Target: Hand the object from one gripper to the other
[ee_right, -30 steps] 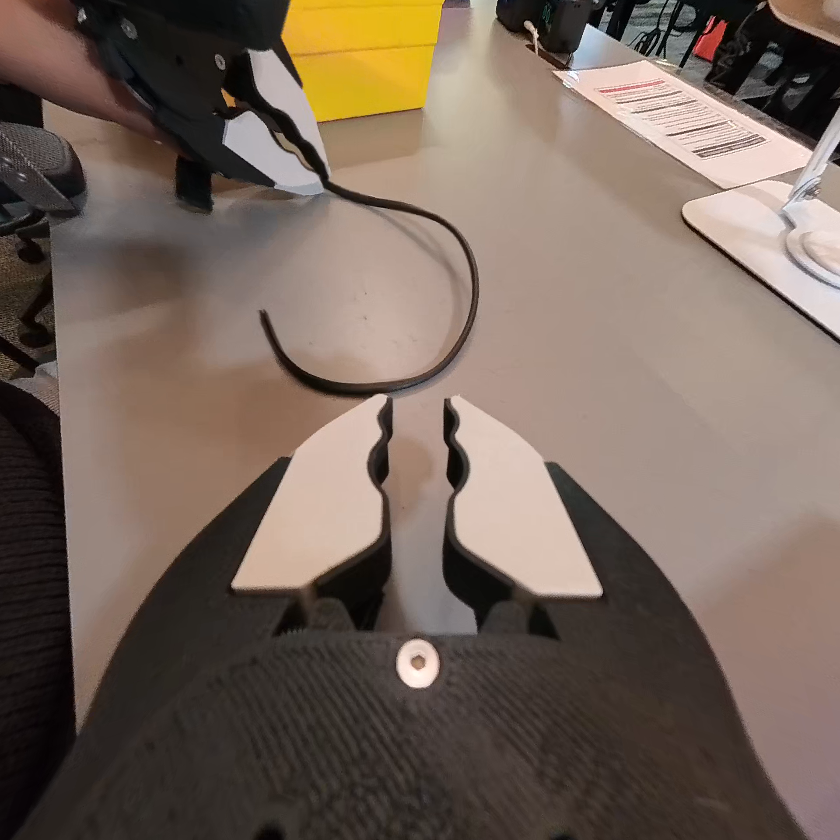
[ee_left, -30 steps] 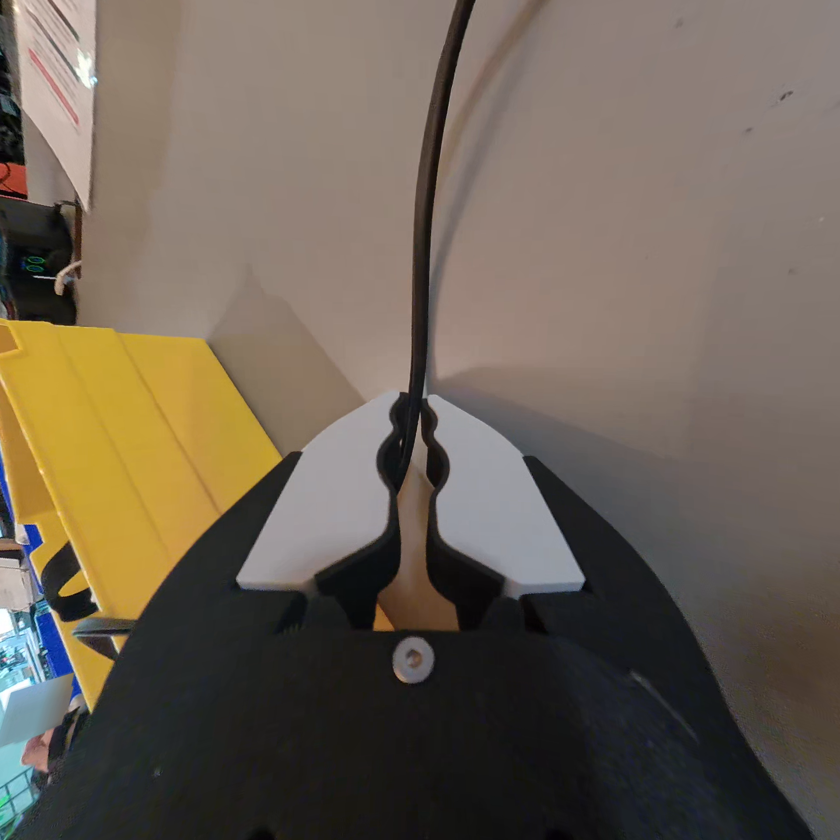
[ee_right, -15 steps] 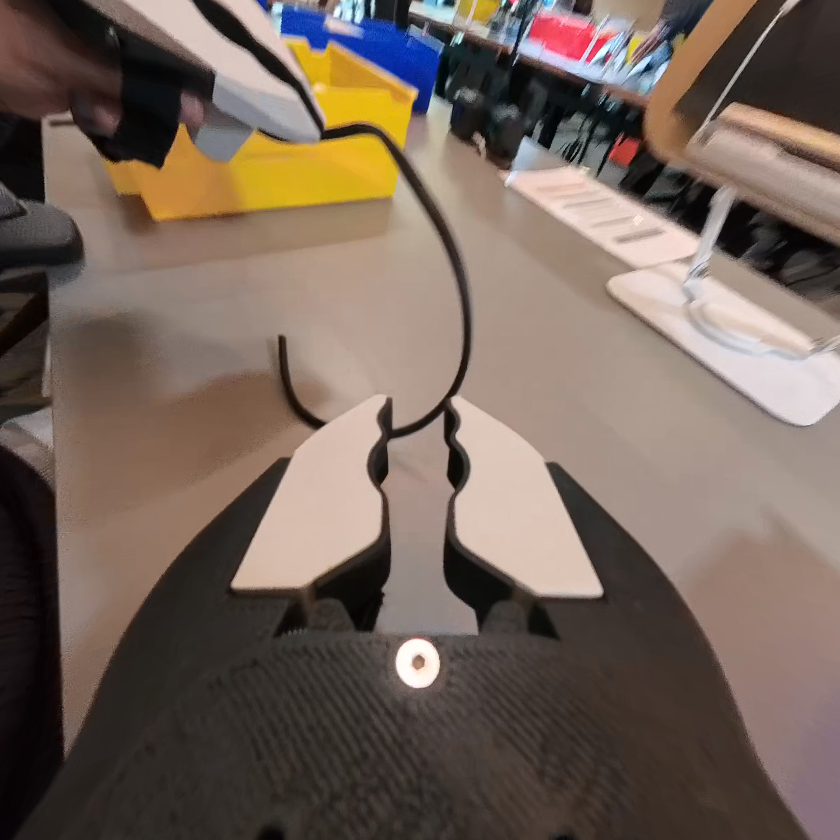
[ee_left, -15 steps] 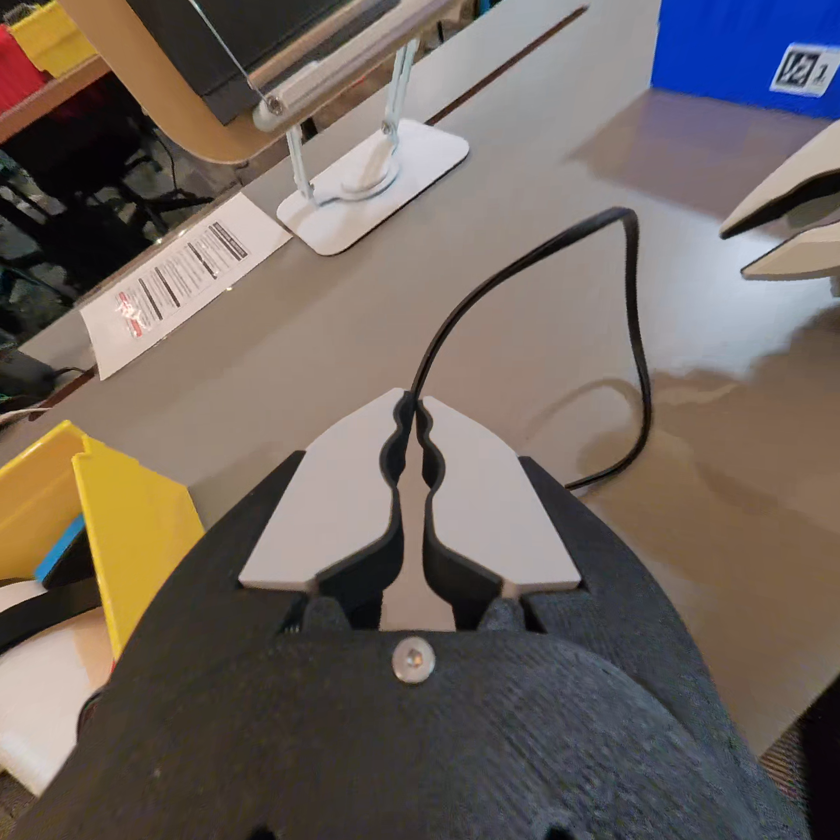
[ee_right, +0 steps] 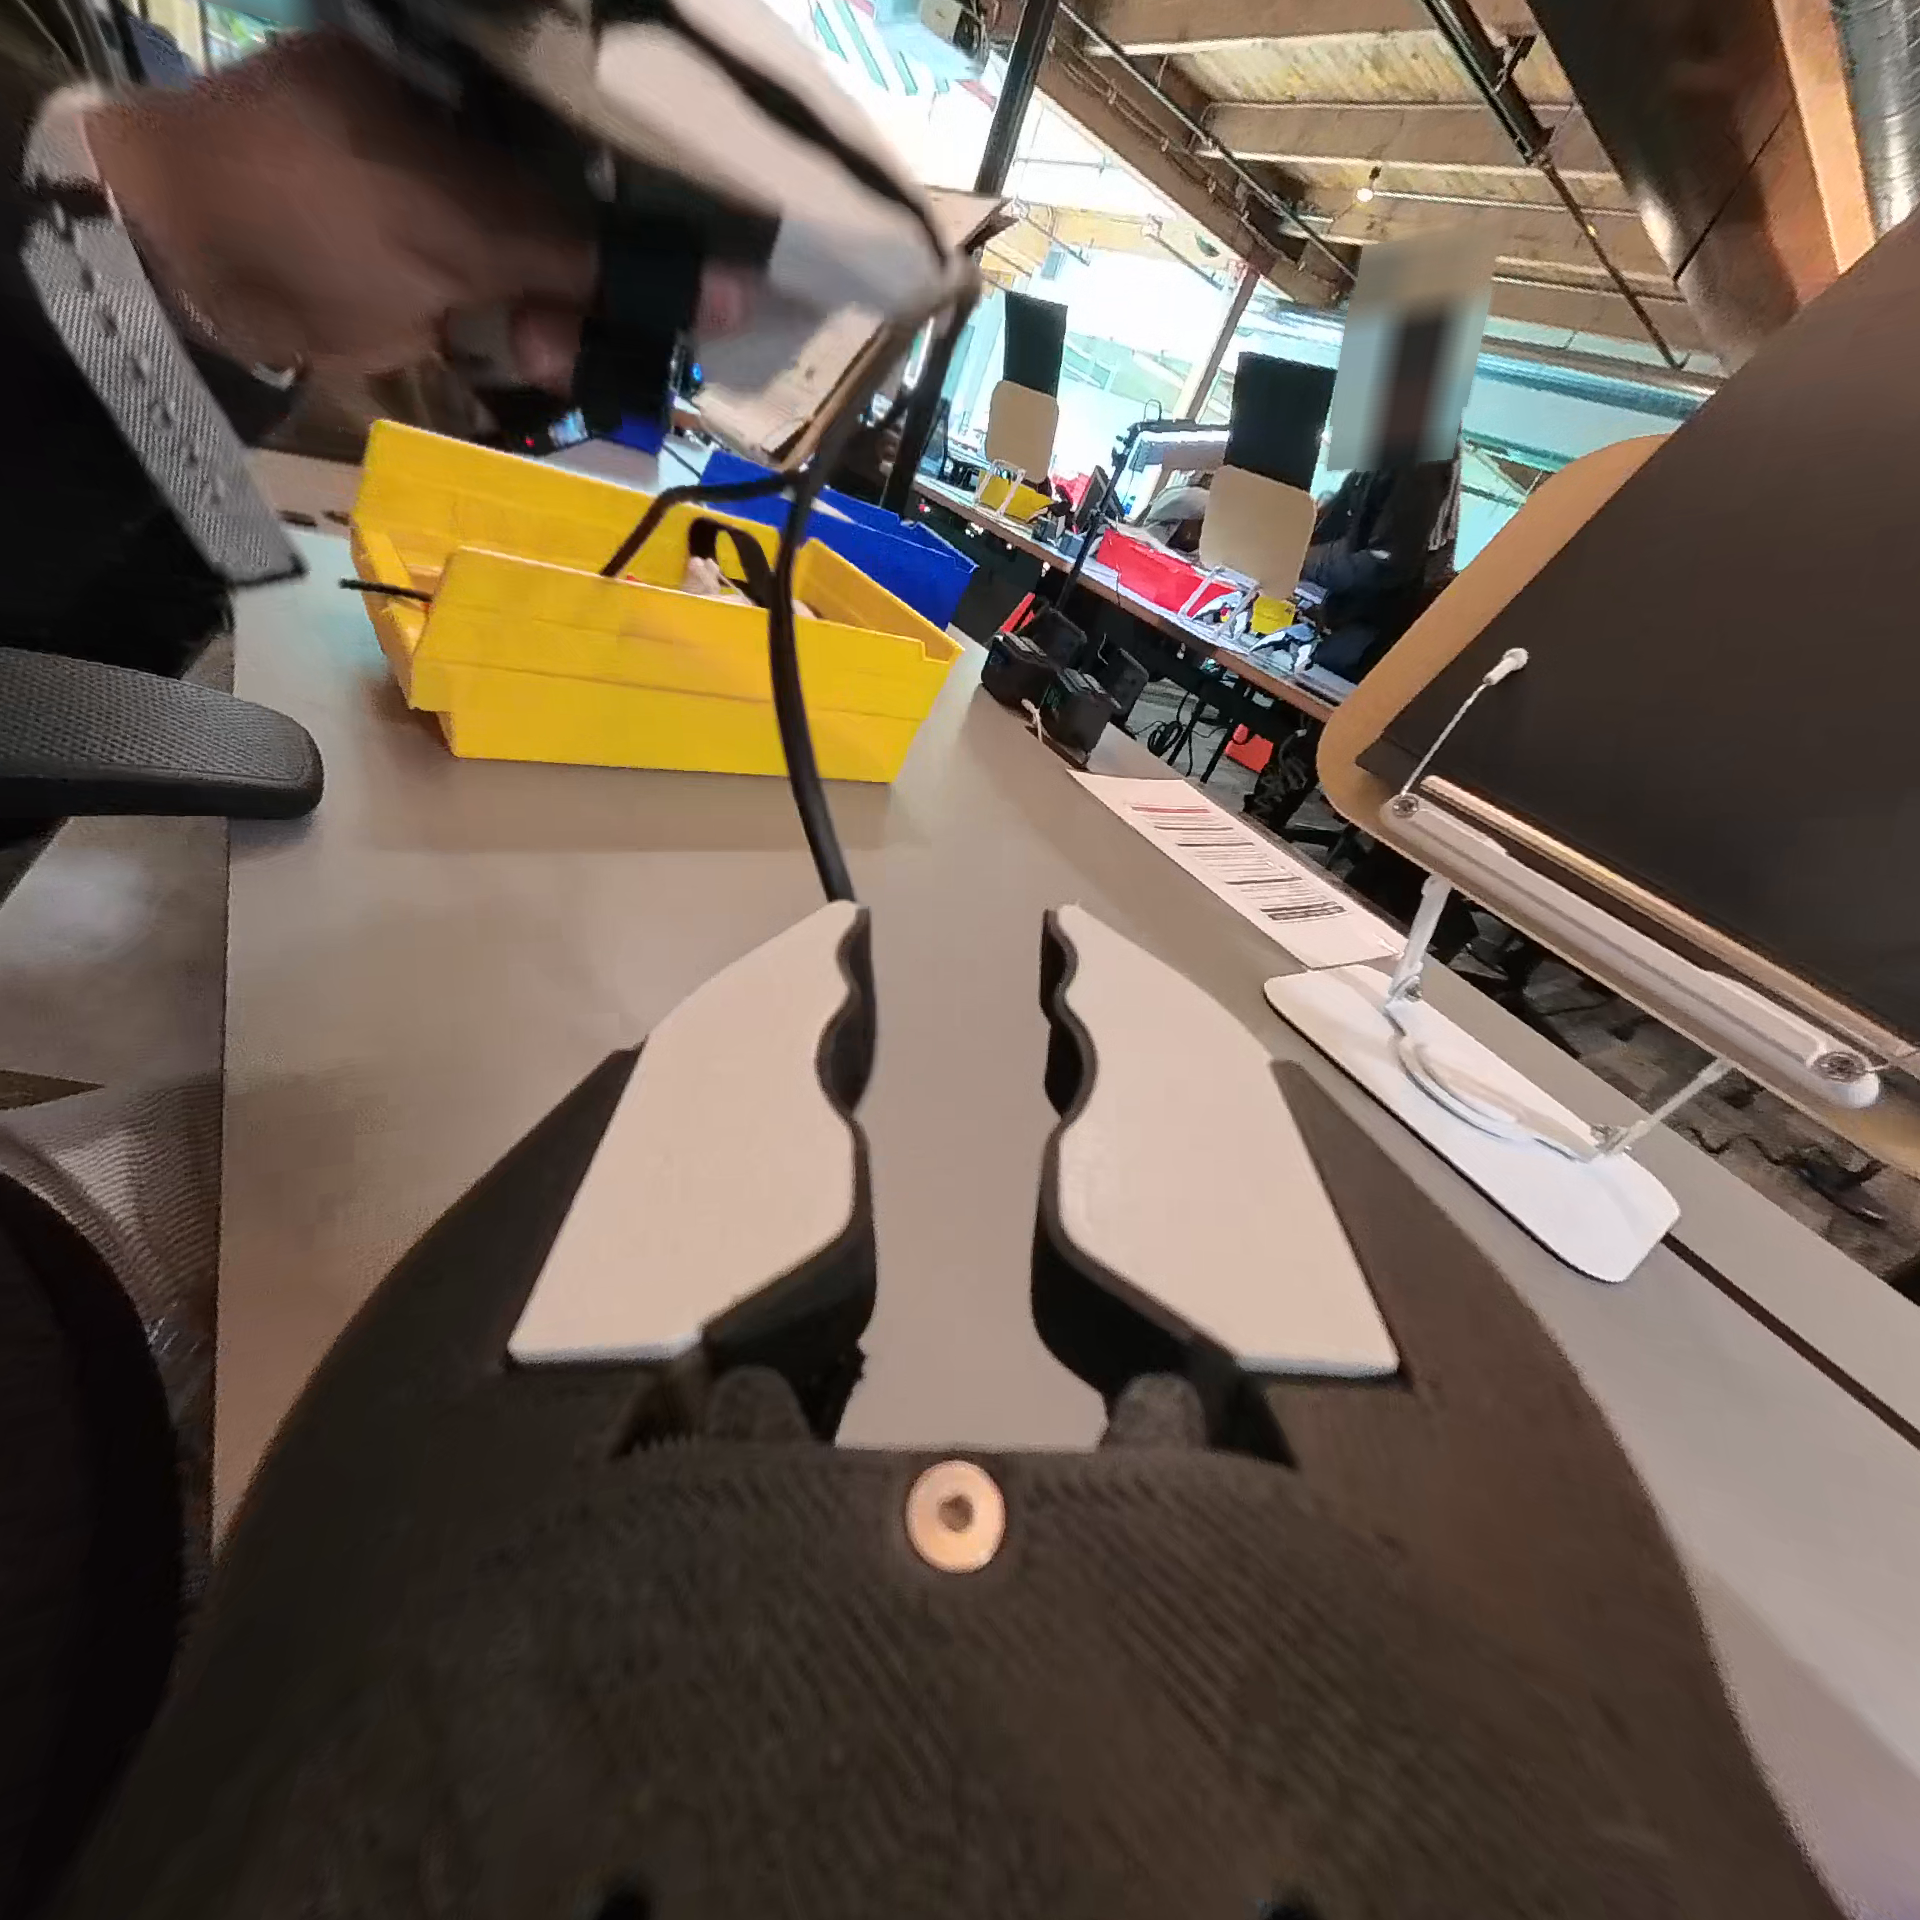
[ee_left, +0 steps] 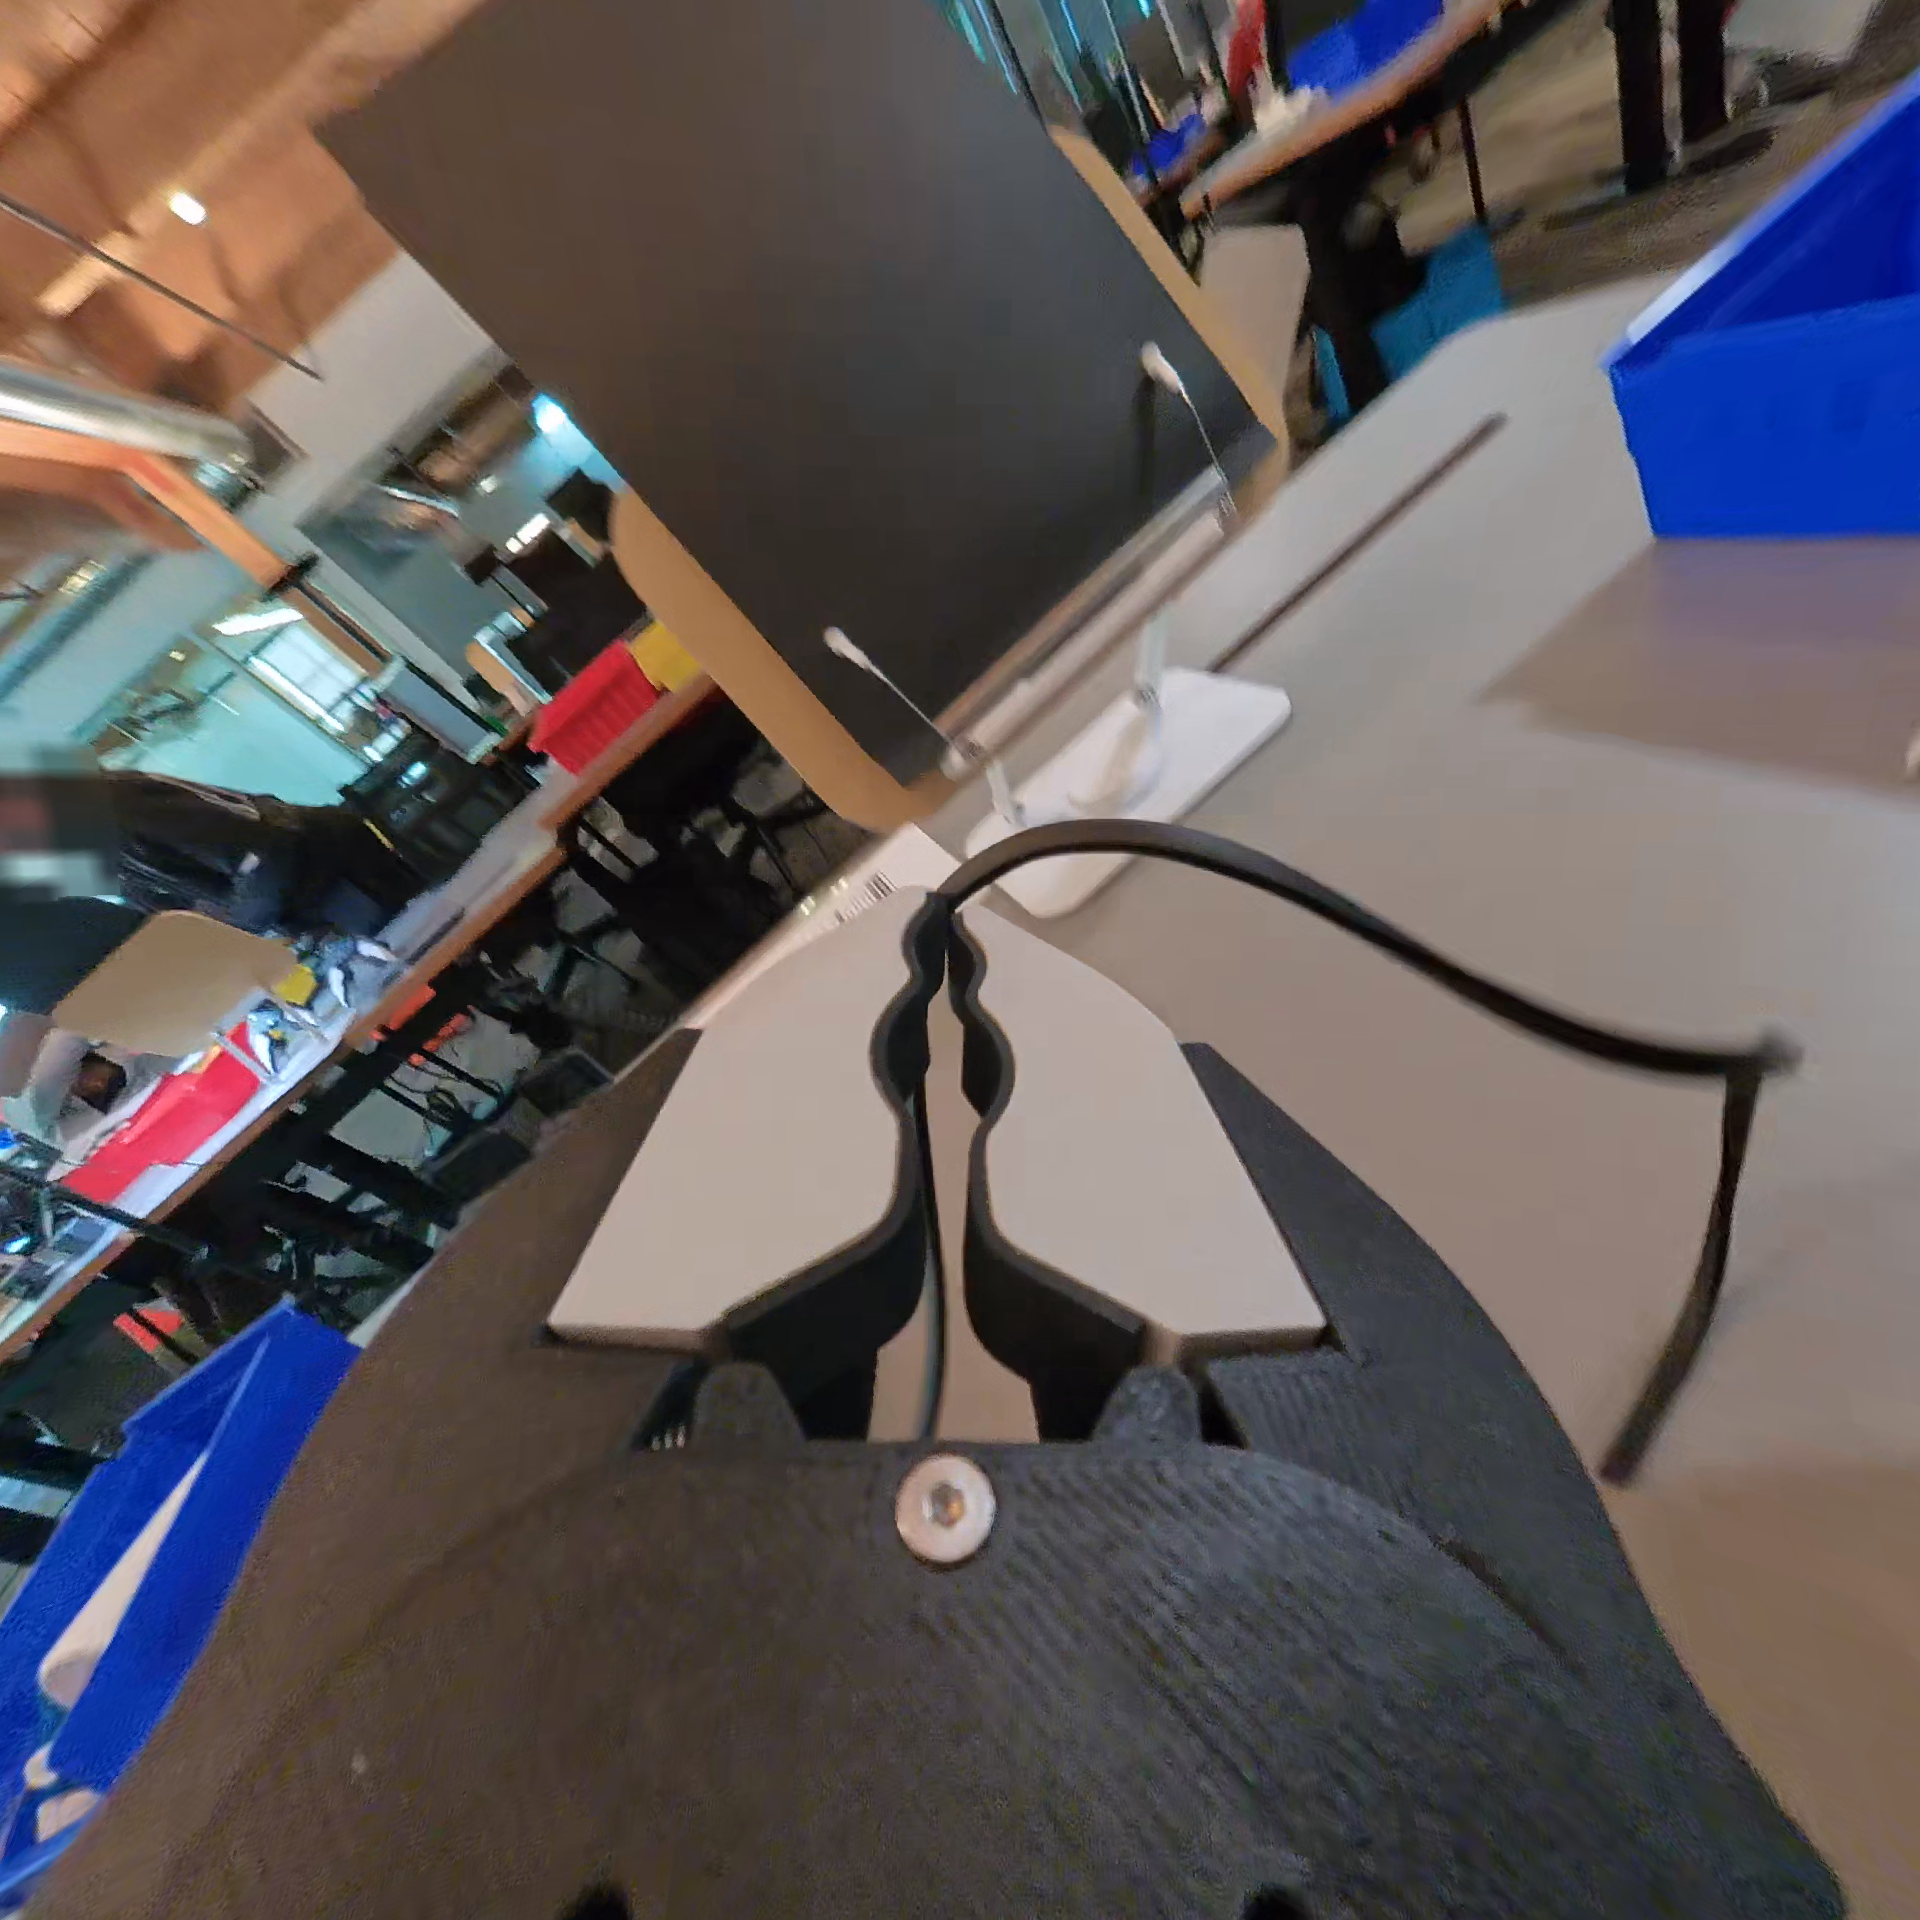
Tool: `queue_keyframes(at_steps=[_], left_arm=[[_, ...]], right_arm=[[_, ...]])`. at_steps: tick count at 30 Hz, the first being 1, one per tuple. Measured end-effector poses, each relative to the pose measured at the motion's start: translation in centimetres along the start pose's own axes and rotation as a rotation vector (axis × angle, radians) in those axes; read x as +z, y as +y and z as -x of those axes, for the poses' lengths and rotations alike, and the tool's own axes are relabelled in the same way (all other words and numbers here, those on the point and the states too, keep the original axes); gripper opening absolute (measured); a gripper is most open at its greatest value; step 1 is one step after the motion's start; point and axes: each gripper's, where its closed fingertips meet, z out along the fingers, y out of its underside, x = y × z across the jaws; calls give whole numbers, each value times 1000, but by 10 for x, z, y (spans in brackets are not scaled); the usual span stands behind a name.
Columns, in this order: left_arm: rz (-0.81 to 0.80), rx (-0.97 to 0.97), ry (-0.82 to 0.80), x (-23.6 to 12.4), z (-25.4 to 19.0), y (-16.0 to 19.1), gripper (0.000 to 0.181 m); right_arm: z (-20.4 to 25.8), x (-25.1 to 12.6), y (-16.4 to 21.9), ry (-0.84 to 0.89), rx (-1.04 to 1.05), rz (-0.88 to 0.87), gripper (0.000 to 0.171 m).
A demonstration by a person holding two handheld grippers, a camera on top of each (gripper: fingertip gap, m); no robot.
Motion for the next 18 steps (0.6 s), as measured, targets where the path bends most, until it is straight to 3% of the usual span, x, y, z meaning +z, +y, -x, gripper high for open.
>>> queue_keyframes(at_steps=[12, 18], left_arm=[[-307, 129, -134, -14, 113, -170, 2], [-457, 9, -21, -31, 109, -227, 1]], right_arm=[[-9, -3, 10, 3, 210, 14, 28], [-12, -6, 6, 5, 223, -4, 30]])
